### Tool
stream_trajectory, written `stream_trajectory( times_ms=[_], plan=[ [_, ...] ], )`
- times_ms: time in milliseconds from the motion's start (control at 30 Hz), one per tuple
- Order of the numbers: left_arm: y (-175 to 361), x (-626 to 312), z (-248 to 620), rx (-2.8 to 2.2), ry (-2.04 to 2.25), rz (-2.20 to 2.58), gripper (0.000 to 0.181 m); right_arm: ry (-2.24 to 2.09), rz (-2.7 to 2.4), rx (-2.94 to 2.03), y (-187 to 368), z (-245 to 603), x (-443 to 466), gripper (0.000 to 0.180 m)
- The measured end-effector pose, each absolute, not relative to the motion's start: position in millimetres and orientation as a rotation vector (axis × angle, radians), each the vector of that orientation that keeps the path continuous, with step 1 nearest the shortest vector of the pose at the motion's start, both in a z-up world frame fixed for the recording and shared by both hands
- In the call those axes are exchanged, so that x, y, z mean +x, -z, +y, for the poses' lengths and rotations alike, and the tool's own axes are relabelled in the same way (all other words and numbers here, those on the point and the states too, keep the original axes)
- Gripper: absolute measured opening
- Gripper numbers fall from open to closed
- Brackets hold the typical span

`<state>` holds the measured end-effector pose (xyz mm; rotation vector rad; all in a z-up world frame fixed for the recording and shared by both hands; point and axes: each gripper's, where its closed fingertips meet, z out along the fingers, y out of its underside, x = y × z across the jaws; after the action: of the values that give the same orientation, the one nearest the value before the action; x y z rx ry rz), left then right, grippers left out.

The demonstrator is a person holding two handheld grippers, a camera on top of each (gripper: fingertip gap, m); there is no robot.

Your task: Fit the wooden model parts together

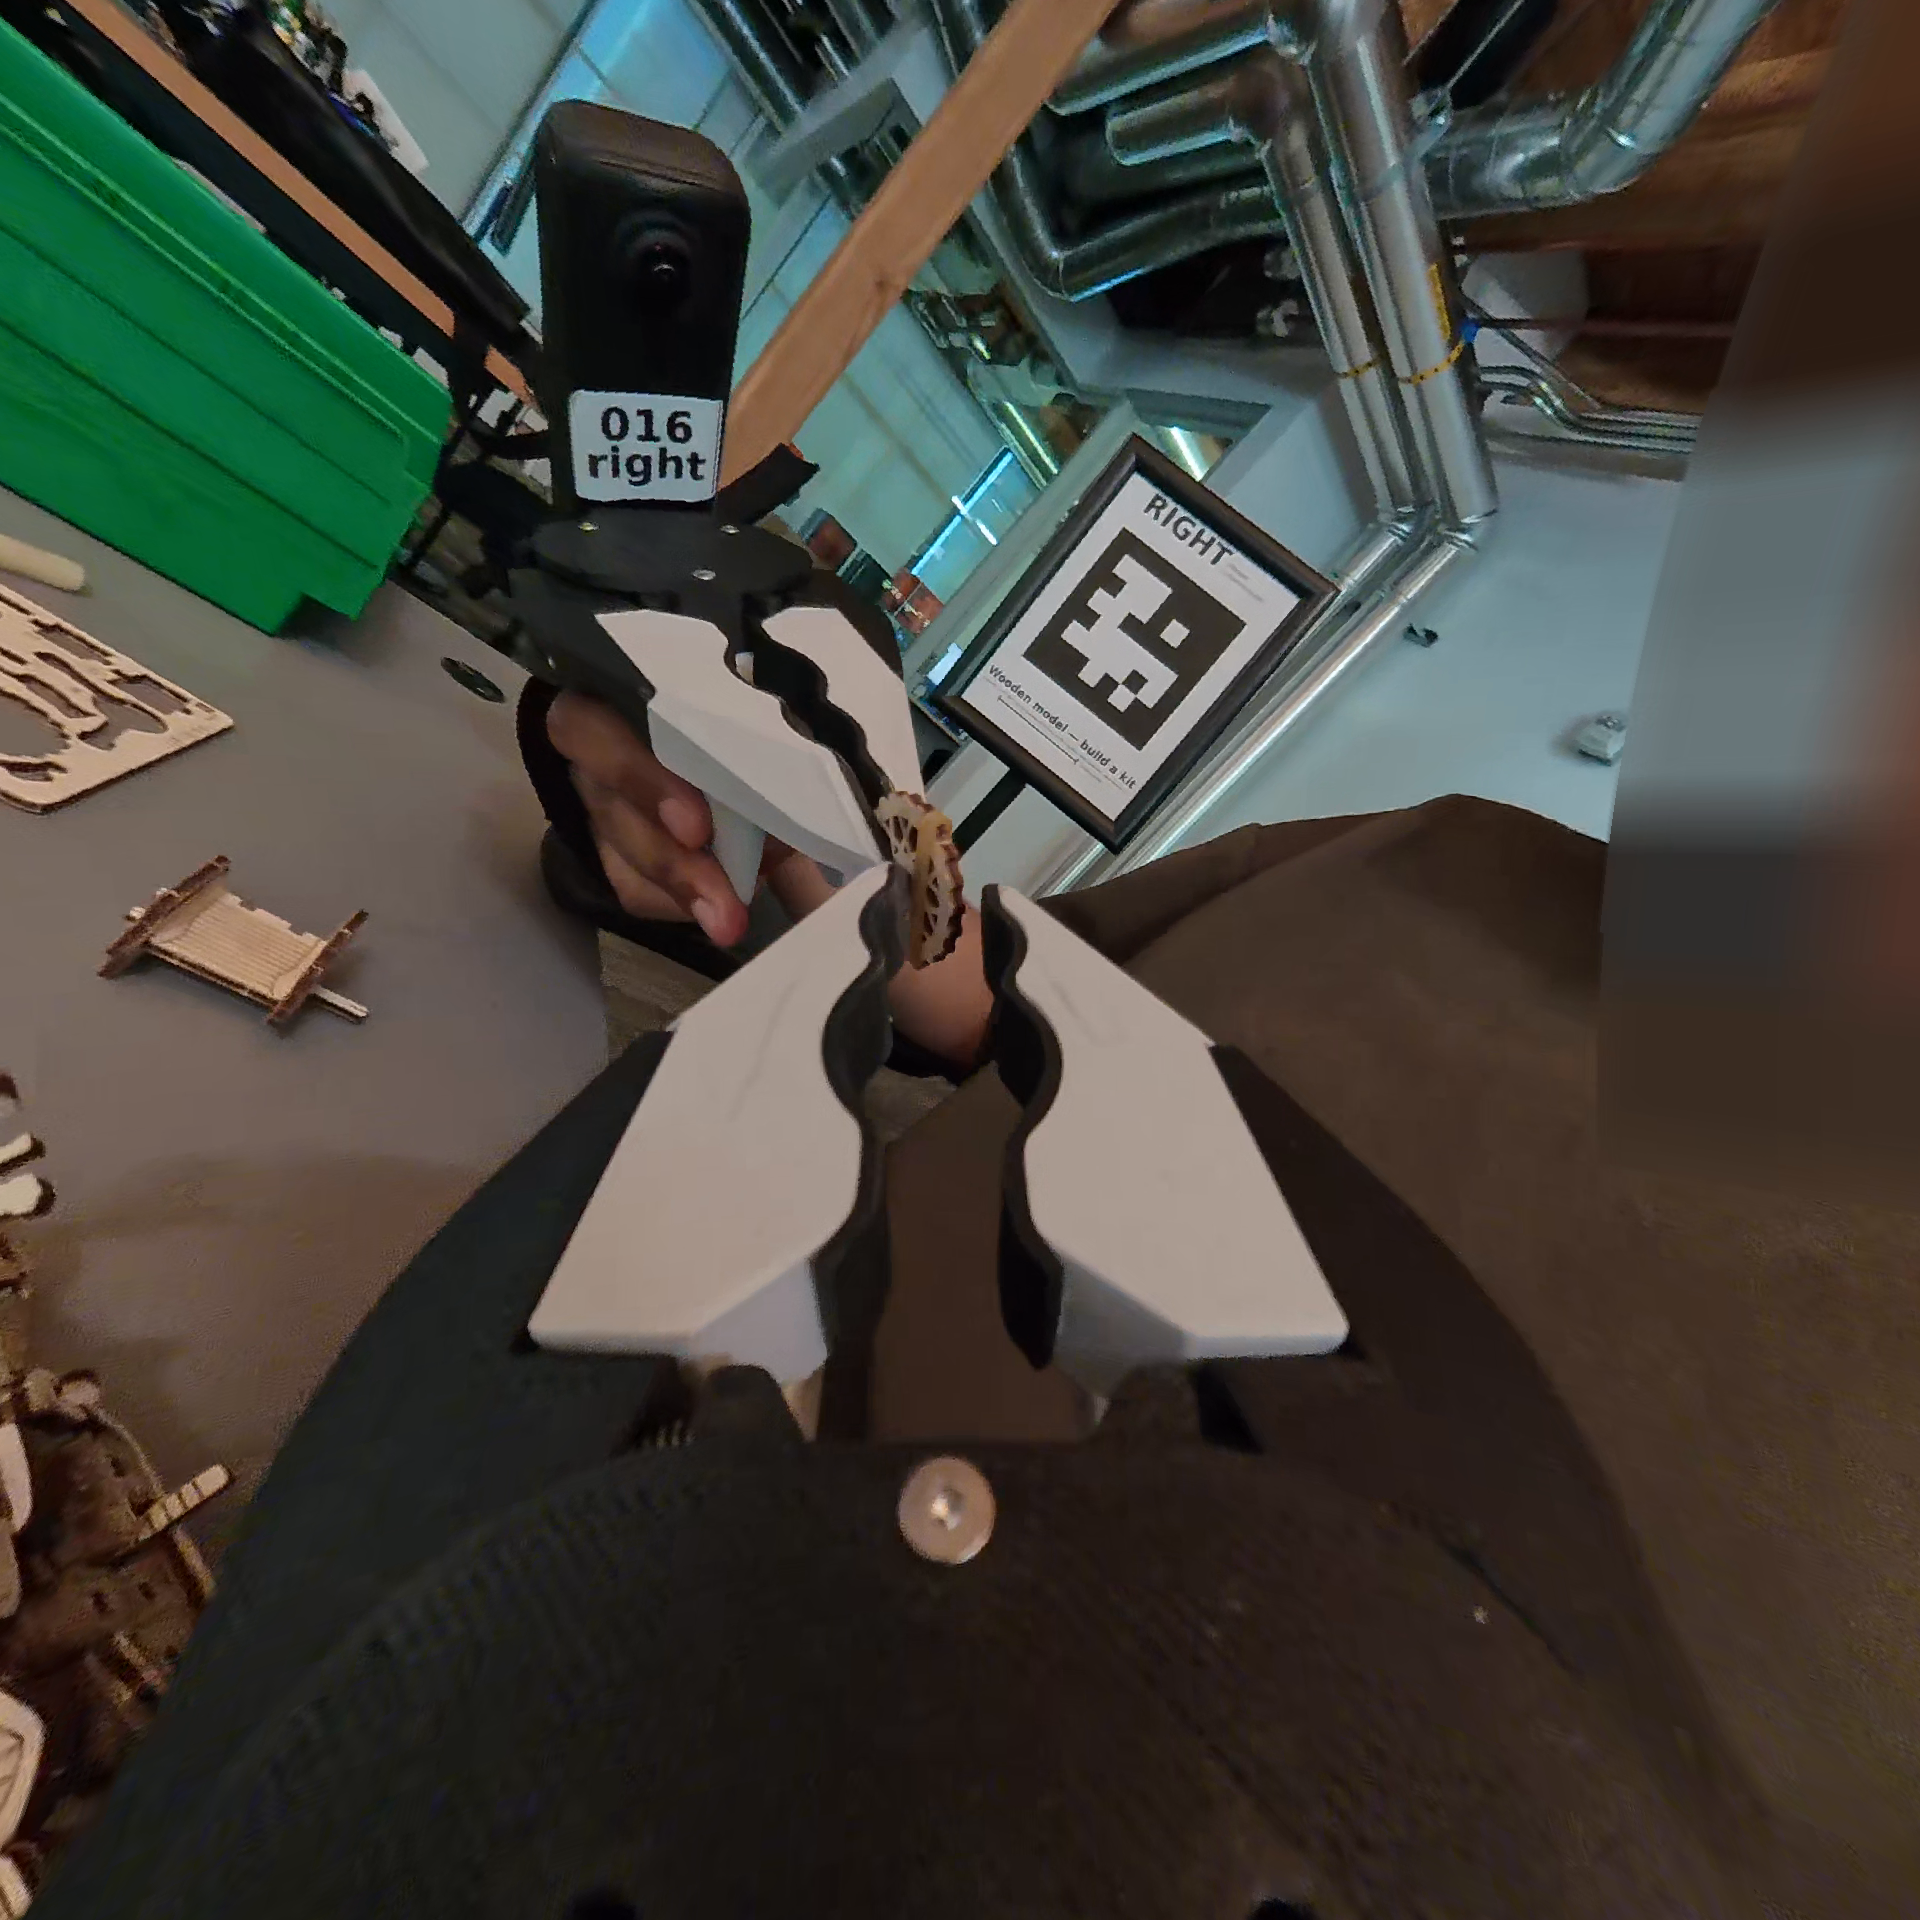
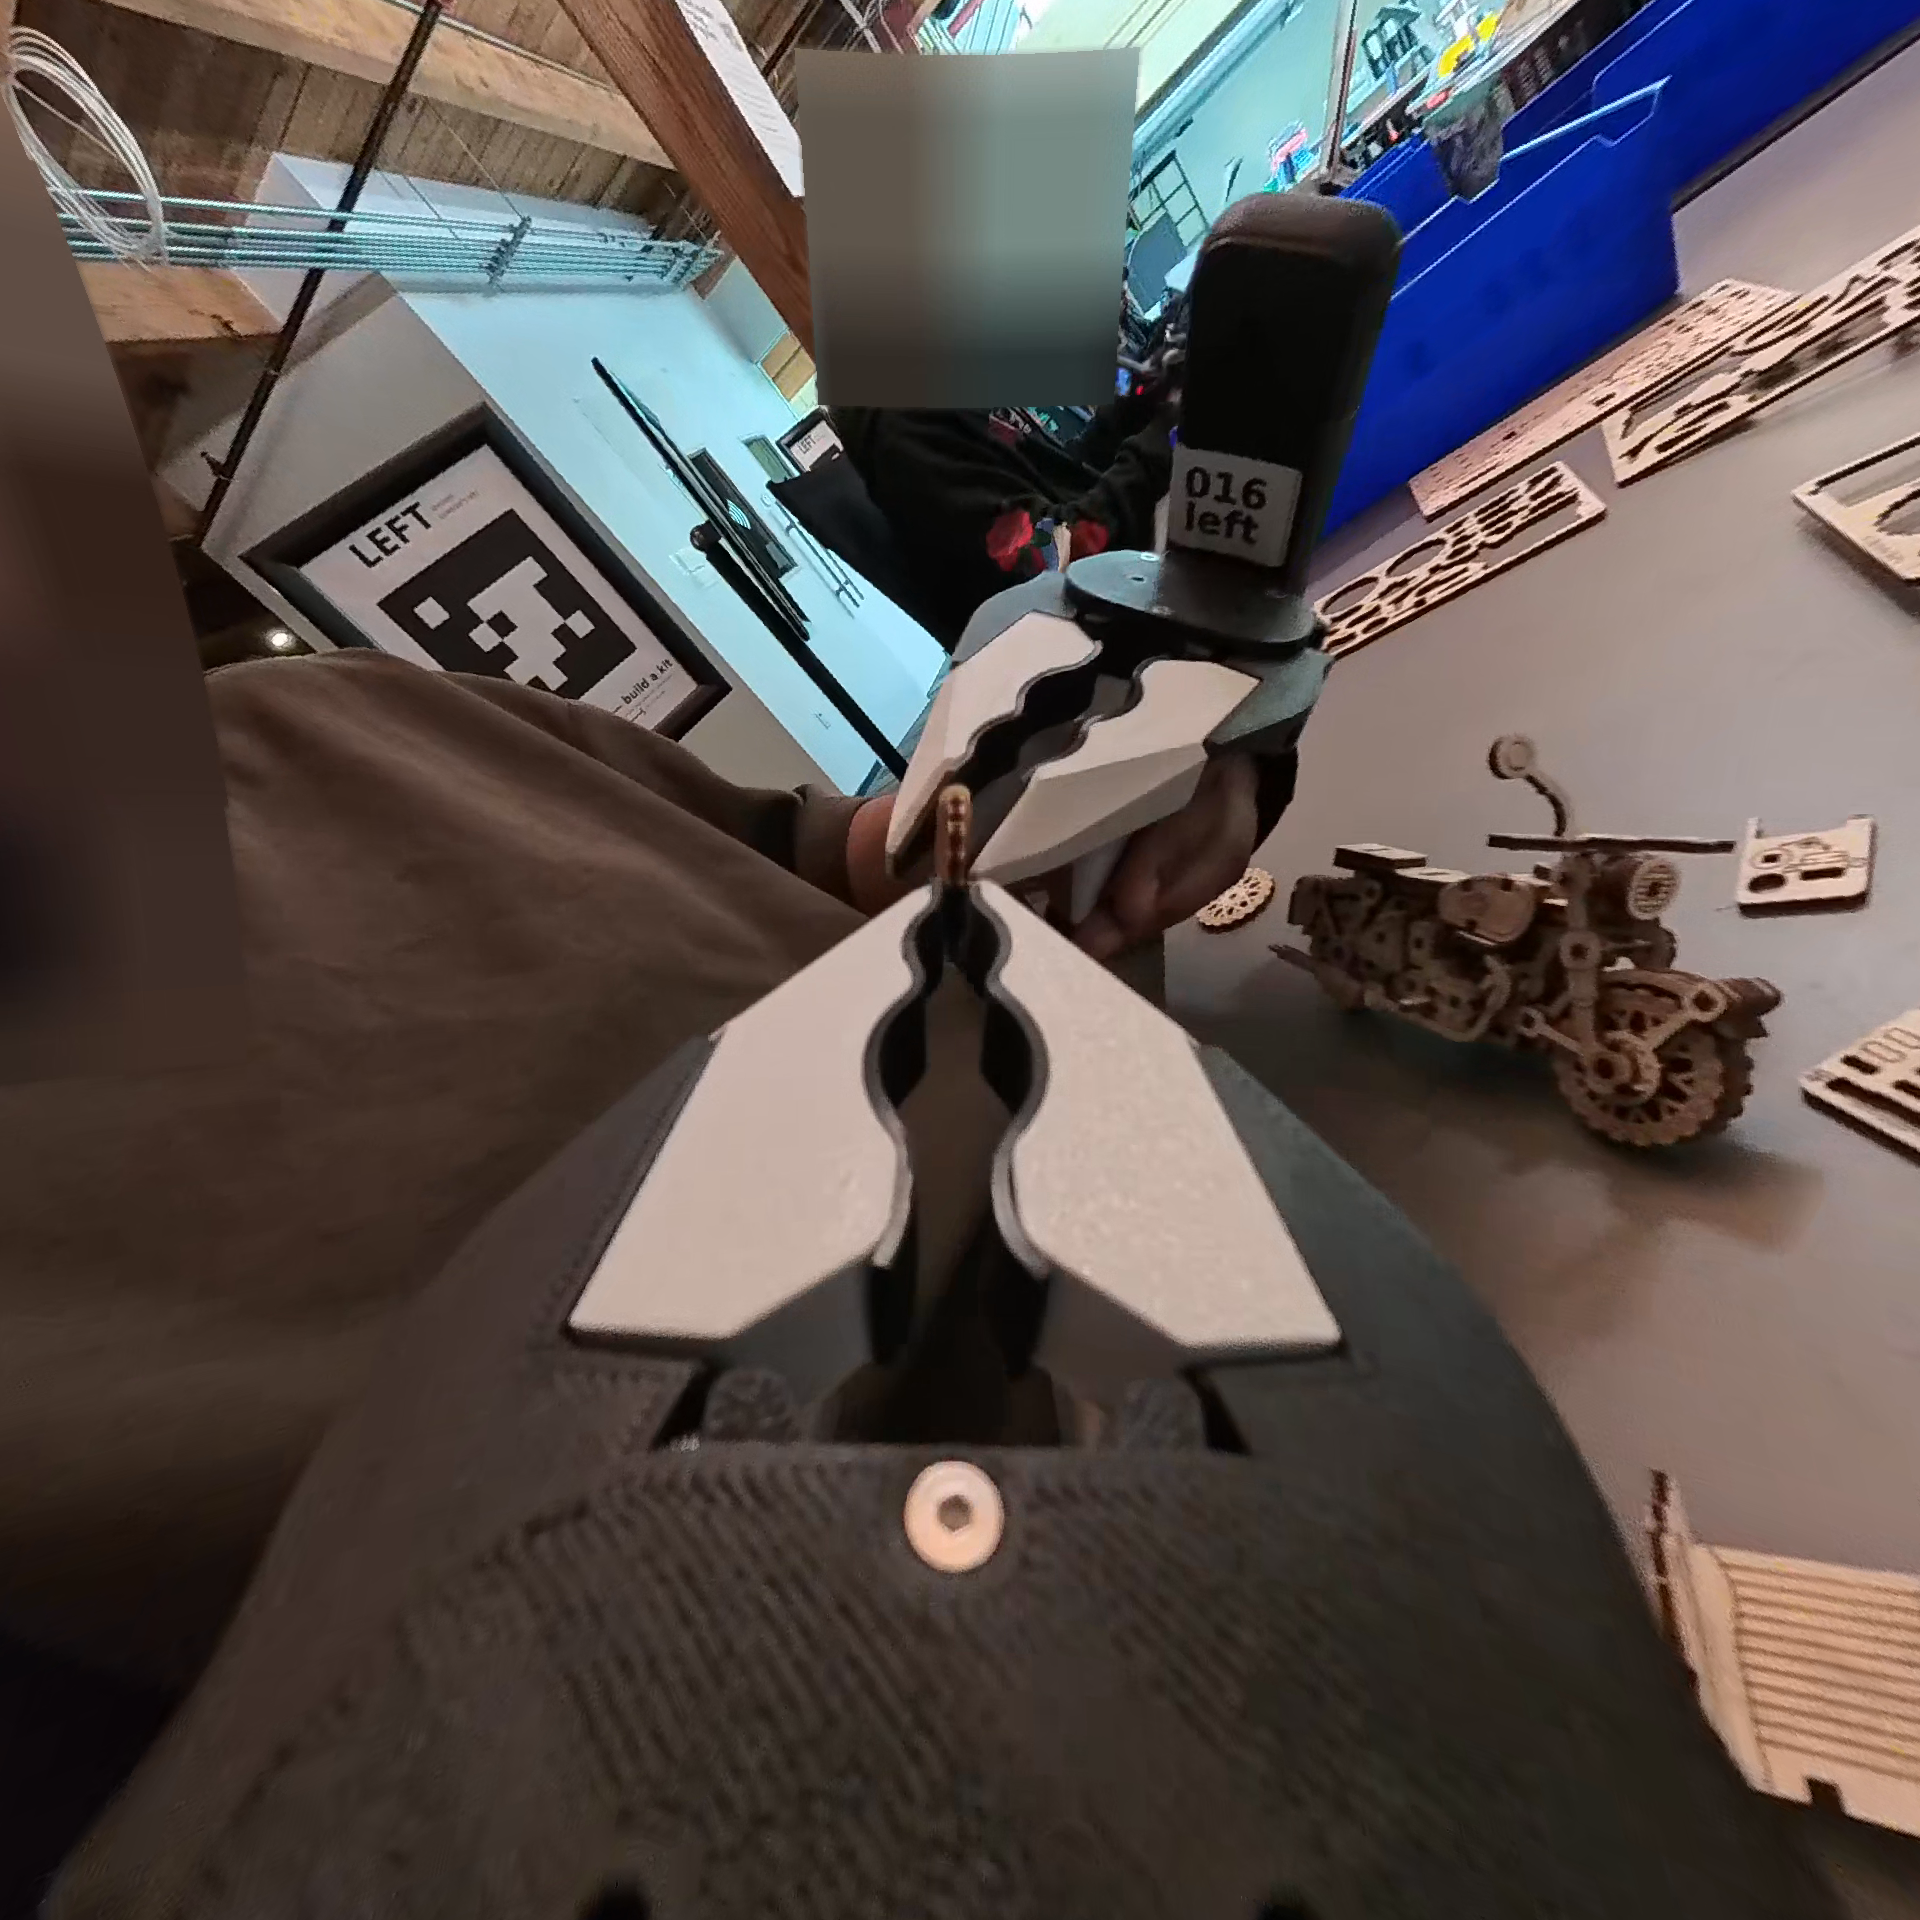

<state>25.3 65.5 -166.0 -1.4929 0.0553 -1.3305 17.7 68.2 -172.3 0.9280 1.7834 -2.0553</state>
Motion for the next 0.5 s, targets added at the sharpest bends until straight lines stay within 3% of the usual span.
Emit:
stream_trajectory(
  times_ms=[500],
  plan=[
    [173.0,19.5,67.5,-1.559,1.253,0.046,0.006,2.030,1.800,0.971,177.2,70.1,14.6,0.003]
  ],
)
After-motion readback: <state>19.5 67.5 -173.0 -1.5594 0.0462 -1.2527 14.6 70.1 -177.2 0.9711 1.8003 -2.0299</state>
